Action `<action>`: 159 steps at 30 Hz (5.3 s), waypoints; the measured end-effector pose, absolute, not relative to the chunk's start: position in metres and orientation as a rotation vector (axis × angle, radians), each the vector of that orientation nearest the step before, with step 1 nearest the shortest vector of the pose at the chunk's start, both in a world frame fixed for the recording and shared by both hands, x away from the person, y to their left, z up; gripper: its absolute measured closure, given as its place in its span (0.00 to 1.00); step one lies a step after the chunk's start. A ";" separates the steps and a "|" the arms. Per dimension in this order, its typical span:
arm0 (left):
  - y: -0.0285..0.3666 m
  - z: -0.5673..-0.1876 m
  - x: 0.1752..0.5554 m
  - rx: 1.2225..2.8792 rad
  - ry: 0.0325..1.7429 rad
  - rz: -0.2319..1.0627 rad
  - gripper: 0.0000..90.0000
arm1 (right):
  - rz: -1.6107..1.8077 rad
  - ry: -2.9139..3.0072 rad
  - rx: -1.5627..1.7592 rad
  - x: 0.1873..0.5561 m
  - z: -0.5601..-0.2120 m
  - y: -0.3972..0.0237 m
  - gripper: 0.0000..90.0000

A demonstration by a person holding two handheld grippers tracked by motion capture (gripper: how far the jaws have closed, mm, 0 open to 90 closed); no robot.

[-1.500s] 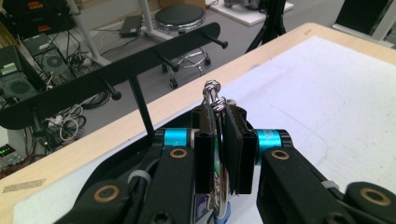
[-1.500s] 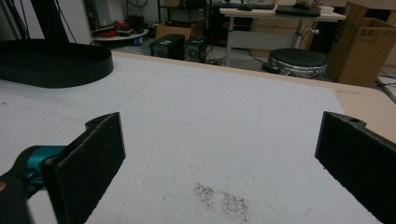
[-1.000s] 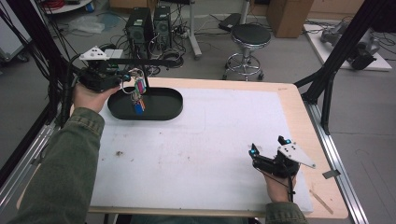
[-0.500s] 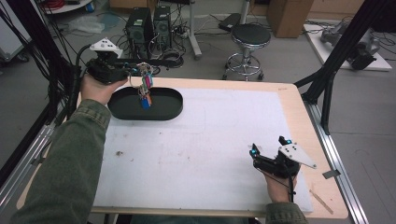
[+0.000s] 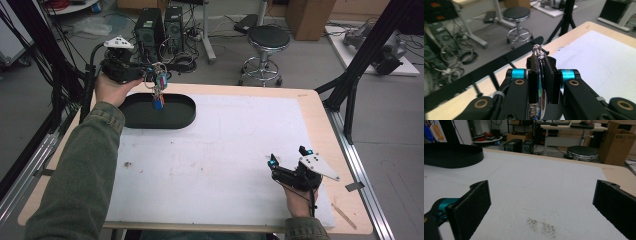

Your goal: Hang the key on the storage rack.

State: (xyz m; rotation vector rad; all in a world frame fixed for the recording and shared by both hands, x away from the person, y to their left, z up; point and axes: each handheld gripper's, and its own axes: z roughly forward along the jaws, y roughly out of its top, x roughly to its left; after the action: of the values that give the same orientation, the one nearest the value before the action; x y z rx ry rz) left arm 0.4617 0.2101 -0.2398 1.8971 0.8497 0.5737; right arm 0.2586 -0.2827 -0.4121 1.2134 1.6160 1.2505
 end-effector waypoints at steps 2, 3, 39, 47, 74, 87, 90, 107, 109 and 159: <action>0.208 -0.243 0.465 1.899 0.847 0.570 0.91 | 1.253 1.615 1.216 0.258 -0.412 -0.283 0.01; 0.208 -0.244 0.466 1.900 0.850 0.570 0.91 | 1.253 1.615 1.218 0.258 -0.412 -0.283 0.01; 0.219 -0.285 0.507 1.828 1.004 0.533 0.91 | 1.230 1.627 1.191 0.257 -0.412 -0.283 0.01; 0.229 -0.288 0.505 1.791 1.053 0.476 0.66 | 1.229 1.628 1.186 0.257 -0.412 -0.283 0.01; 0.250 -0.303 0.471 1.761 1.036 0.441 0.06 | 1.215 1.636 1.179 0.258 -0.413 -0.281 0.01; 0.250 -0.317 0.447 1.783 1.011 0.477 0.06 | 1.213 1.639 1.186 0.259 -0.413 -0.280 0.01; 0.251 -0.318 0.443 1.781 1.016 0.483 0.06 | 1.213 1.638 1.191 0.259 -0.413 -0.280 0.01; 0.263 -0.337 0.405 1.738 1.015 0.501 0.06 | 1.208 1.646 1.180 0.260 -0.413 -0.280 0.01; 0.261 -0.340 0.403 1.758 1.009 0.499 0.06 | 1.206 1.649 1.176 0.259 -0.413 -0.280 0.01; 0.302 -0.400 0.311 1.646 1.129 0.650 0.06 | 1.214 1.637 1.185 0.257 -0.412 -0.282 0.01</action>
State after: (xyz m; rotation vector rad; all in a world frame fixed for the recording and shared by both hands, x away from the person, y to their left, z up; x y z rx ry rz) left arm 0.3108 0.3024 -0.4000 1.6462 1.1289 0.6502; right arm 0.2567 -0.2816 -0.4118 1.1852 1.6367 1.2136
